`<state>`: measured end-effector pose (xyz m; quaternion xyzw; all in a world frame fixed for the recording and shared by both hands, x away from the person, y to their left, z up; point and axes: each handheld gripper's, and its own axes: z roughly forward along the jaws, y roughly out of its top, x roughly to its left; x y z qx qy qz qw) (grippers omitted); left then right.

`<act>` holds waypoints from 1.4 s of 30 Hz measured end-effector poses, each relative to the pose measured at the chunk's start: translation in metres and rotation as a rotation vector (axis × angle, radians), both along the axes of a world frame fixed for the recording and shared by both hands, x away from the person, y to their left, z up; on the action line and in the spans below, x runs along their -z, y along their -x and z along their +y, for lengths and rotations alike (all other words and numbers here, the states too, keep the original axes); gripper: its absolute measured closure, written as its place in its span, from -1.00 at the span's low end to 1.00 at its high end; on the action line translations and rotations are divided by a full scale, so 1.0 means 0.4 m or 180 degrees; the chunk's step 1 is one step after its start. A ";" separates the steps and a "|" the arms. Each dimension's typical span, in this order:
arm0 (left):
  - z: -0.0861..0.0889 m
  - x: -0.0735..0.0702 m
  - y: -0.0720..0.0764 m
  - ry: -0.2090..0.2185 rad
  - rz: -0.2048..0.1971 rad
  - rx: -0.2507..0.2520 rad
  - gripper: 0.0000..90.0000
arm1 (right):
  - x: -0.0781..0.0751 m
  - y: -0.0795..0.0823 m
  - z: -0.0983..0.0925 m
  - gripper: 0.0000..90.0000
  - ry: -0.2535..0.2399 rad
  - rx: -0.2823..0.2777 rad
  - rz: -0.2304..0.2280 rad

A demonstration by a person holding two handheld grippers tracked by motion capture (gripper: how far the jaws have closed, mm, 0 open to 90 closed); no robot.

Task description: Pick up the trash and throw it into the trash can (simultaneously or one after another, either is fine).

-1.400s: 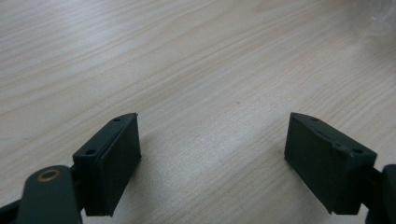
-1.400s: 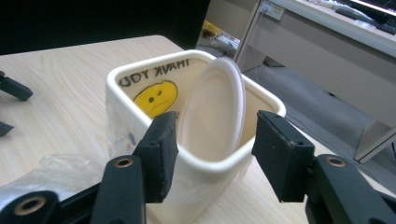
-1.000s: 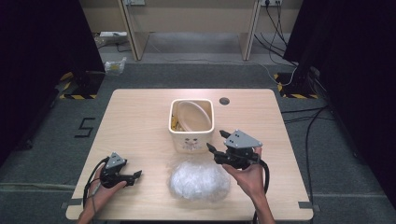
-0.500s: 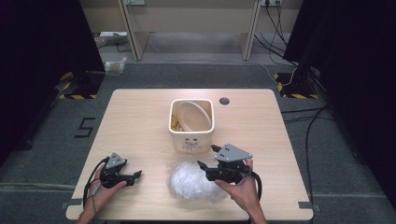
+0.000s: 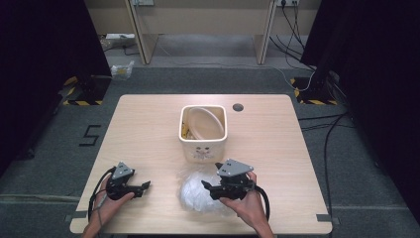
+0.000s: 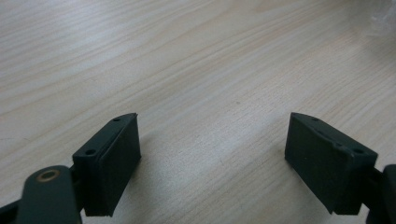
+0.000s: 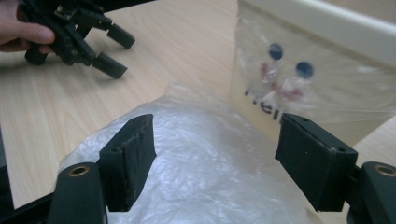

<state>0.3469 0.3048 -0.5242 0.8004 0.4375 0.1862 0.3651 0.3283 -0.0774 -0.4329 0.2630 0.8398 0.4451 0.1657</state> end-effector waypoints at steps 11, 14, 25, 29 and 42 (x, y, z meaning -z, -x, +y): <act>0.000 0.000 0.000 0.0004 0.0003 -0.0001 -0.62 | 0.066 -0.023 0.022 -0.38 0.0087 -0.0091 0.0345; 0.000 0.000 0.000 0.0004 0.0003 -0.0001 -0.62 | 0.076 -0.027 0.018 -0.06 0.0019 -0.0223 0.0432; 0.000 0.000 0.000 0.0005 0.0000 -0.0002 -0.62 | 0.026 -0.008 -0.004 0.95 -0.0077 -0.0471 0.0192; 0.000 0.000 0.000 -0.0001 0.0004 0.0002 -0.62 | -0.009 0.003 -0.016 0.97 -0.0130 -0.0476 0.0028; 0.000 0.000 0.000 0.0006 0.0000 -0.0003 -0.62 | -0.158 0.039 -0.086 0.97 -0.0476 -0.0292 -0.0543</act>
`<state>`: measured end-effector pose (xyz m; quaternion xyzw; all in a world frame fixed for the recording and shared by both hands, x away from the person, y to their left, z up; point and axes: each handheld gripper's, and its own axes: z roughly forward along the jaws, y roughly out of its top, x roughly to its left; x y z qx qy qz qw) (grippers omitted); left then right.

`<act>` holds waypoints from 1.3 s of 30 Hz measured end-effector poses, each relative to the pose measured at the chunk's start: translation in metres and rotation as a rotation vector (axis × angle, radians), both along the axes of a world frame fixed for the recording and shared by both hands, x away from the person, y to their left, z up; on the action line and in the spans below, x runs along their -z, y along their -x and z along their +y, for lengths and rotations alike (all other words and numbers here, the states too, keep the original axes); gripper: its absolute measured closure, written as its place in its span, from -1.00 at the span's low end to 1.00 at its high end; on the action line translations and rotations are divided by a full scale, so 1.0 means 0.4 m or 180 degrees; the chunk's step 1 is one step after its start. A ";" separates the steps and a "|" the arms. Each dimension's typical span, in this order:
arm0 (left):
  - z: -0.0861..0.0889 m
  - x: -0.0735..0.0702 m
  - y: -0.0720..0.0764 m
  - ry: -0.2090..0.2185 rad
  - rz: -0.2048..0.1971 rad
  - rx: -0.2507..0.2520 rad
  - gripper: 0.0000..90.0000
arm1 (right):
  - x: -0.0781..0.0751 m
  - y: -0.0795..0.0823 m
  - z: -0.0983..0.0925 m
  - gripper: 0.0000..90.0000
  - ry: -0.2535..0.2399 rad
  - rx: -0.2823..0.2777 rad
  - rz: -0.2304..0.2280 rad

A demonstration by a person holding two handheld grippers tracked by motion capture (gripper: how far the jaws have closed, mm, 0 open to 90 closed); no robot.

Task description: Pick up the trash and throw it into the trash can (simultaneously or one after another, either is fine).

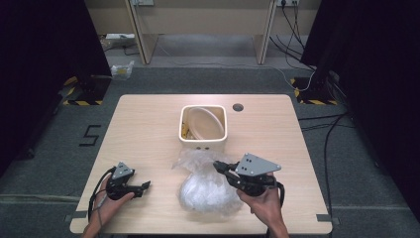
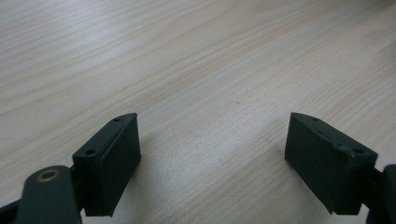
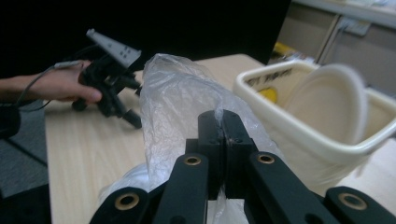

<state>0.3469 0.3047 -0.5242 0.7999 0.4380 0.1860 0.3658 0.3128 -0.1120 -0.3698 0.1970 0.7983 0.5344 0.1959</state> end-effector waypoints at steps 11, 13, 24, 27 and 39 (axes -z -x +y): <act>0.000 0.000 0.000 -0.0001 0.0003 0.0002 -0.62 | -0.049 -0.055 -0.014 0.97 -0.0152 0.0165 -0.0101; 0.000 0.000 0.000 0.0000 0.0000 0.0000 -0.62 | -0.060 -0.067 -0.010 0.98 -0.0145 0.0198 -0.0118; 0.000 0.000 0.000 0.0001 -0.0003 -0.0002 -0.62 | -0.087 -0.166 0.036 0.97 -0.0168 0.0253 0.0027; 0.000 0.000 0.000 -0.0007 -0.0003 0.0004 -0.62 | -0.077 -0.193 0.048 0.97 -0.0213 0.0242 0.0154; 0.000 0.000 0.000 -0.0001 0.0001 0.0001 -0.62 | -0.030 -0.300 0.099 0.97 0.0103 0.0492 0.0519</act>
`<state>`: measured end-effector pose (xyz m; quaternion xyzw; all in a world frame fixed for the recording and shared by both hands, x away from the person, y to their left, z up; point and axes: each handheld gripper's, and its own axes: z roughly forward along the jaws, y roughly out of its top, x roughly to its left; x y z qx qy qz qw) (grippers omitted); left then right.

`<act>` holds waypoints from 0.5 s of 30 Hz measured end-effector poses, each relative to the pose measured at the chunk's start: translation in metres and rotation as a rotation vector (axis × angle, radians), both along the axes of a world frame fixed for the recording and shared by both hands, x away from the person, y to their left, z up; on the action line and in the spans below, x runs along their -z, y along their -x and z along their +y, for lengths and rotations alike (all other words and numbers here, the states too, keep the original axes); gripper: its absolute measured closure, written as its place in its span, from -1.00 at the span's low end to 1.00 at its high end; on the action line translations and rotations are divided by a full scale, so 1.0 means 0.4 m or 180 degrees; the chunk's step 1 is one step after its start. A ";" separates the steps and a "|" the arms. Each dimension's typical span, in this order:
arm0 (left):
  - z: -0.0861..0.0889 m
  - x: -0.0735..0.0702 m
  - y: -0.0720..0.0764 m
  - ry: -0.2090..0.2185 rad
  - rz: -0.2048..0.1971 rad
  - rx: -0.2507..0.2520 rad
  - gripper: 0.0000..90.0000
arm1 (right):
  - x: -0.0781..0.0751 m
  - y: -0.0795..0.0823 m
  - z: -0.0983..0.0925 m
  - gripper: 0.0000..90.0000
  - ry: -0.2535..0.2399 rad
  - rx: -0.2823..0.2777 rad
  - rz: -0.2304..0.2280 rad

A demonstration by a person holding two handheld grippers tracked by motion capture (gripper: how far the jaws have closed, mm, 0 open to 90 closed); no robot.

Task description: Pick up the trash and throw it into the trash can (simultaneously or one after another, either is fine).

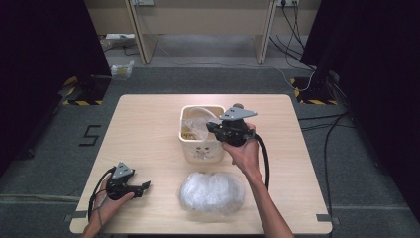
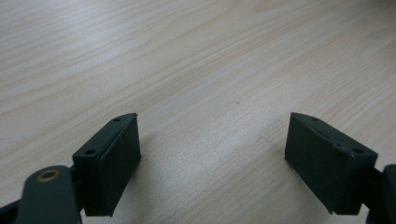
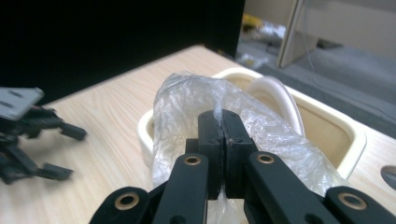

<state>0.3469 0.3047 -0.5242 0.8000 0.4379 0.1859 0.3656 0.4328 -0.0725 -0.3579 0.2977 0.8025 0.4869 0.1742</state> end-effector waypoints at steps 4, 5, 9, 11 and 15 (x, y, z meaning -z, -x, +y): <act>0.000 0.000 0.000 0.0001 -0.0001 -0.0001 -0.62 | 0.005 -0.030 0.036 0.96 0.0375 0.0031 0.0039; 0.000 0.000 0.000 0.0001 -0.0001 -0.0001 -0.62 | 0.007 -0.039 0.048 0.96 0.0467 0.0038 0.0060; 0.000 0.000 0.000 0.0002 -0.0001 -0.0001 -0.62 | 0.019 -0.064 0.078 0.96 0.0691 0.0027 0.0120; 0.000 0.000 0.000 0.0001 -0.0001 -0.0001 -0.62 | 0.030 -0.078 0.087 0.95 0.0706 0.0015 0.0219; 0.000 0.000 0.000 0.0001 0.0000 -0.0001 -0.62 | 0.046 -0.094 0.098 0.84 0.0763 0.0020 0.0333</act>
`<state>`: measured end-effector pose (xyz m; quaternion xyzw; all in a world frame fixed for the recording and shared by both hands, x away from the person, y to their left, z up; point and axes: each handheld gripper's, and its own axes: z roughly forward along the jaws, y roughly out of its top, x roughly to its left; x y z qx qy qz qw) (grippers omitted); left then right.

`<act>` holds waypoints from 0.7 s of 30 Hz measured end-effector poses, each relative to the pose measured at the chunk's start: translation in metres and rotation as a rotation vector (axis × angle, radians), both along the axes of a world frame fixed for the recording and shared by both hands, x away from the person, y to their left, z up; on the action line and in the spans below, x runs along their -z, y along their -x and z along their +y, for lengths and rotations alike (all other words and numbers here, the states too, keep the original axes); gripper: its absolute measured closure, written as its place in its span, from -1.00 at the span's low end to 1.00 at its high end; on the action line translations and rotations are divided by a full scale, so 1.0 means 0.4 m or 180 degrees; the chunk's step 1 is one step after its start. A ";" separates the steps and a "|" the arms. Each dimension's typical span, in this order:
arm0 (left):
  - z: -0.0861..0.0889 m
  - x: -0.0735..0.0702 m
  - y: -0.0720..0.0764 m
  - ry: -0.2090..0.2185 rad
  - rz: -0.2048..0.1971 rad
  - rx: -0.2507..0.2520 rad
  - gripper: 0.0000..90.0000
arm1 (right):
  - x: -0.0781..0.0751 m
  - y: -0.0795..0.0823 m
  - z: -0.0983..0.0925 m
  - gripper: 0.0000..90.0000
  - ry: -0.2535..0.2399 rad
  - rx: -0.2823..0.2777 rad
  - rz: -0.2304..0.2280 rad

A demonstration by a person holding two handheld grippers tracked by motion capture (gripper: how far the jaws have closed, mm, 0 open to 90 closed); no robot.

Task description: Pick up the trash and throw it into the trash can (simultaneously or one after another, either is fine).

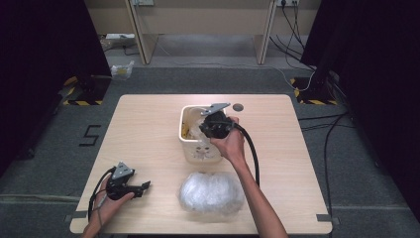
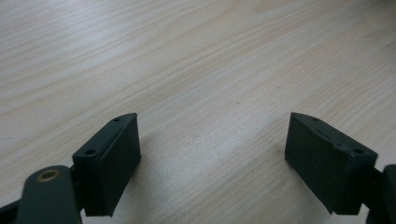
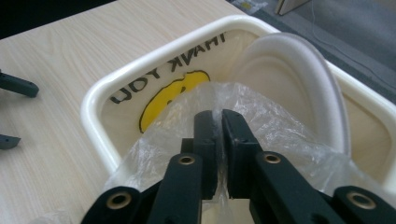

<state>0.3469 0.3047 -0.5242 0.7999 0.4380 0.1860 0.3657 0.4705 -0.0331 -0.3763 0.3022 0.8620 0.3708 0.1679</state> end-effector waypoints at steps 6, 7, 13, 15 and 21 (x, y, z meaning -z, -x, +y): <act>0.000 0.000 0.000 -0.0001 0.0003 0.0002 -0.62 | -0.001 -0.001 0.011 0.27 -0.0192 0.0026 0.0041; 0.000 0.000 0.000 0.0000 0.0000 0.0000 -0.62 | -0.007 0.000 0.010 0.21 -0.0254 0.0026 0.0016; 0.000 0.000 0.000 -0.0002 0.0004 0.0003 -0.62 | -0.060 0.023 0.001 -0.01 -0.0562 0.0020 -0.0230; 0.000 0.000 0.000 0.0000 0.0000 0.0000 -0.62 | -0.076 0.030 -0.005 -0.03 -0.0619 0.0019 -0.0297; 0.000 0.000 0.000 -0.0003 0.0003 0.0003 -0.62 | -0.115 0.055 -0.032 -0.04 -0.0724 0.0062 -0.0438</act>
